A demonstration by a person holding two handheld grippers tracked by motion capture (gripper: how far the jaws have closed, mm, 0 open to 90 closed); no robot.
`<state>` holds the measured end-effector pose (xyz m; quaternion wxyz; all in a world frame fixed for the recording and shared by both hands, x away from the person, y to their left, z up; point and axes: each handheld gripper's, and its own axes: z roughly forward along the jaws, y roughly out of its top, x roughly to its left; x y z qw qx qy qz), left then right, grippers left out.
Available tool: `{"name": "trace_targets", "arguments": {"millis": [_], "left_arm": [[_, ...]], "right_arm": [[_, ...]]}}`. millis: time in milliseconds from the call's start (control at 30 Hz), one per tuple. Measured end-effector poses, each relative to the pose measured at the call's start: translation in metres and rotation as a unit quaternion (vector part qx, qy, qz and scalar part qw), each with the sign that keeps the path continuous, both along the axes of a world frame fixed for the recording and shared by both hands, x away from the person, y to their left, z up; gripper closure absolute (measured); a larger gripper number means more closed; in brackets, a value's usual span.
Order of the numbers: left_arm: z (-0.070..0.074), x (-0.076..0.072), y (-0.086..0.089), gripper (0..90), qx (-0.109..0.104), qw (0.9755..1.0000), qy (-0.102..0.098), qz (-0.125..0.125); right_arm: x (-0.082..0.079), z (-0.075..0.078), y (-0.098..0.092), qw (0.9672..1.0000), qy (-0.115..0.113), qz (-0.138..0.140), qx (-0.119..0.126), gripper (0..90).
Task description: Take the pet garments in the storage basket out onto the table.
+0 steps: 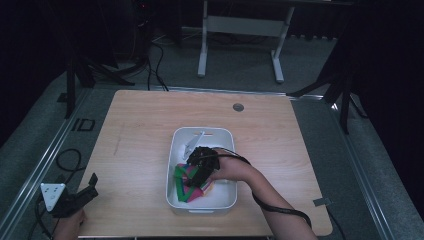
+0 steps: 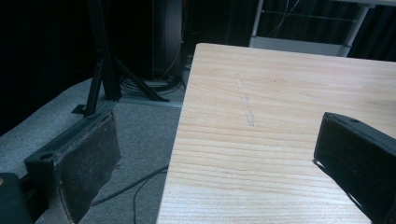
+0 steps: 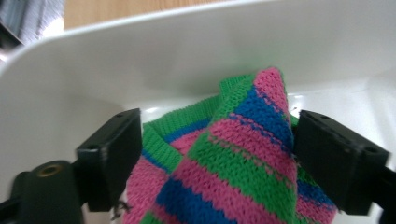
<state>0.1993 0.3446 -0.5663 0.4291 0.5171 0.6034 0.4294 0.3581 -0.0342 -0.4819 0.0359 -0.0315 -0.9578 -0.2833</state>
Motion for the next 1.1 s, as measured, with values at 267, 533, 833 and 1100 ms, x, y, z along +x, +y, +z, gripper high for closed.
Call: {"name": "trace_targets", "arguments": {"millis": [267, 533, 833, 1100], "left_arm": [[0.000, 0.000, 0.000, 1.0, 0.001, 1.0000, 0.000, 0.000], [0.000, 0.000, 0.000, 1.0, 0.002, 1.0000, 0.001, 0.000], [0.000, 0.000, 0.000, 1.0, 0.000, 1.0000, 0.001, 0.001], [0.000, 0.000, 0.000, 1.0, 0.002, 1.0000, 0.002, 0.001]], "right_arm": [[-0.002, -0.021, 0.015, 0.9981, -0.017, -0.009, -0.058, 21.8], [-0.009, -0.030, 0.019, 0.9908, -0.082, 0.004, -0.108, 68.8], [-0.008, 0.004, 0.005, 0.9966, -0.069, -0.003, -0.044, 83.8], [-0.010, 0.045, -0.013, 0.9963, -0.084, -0.013, 0.013, 84.0]]}}
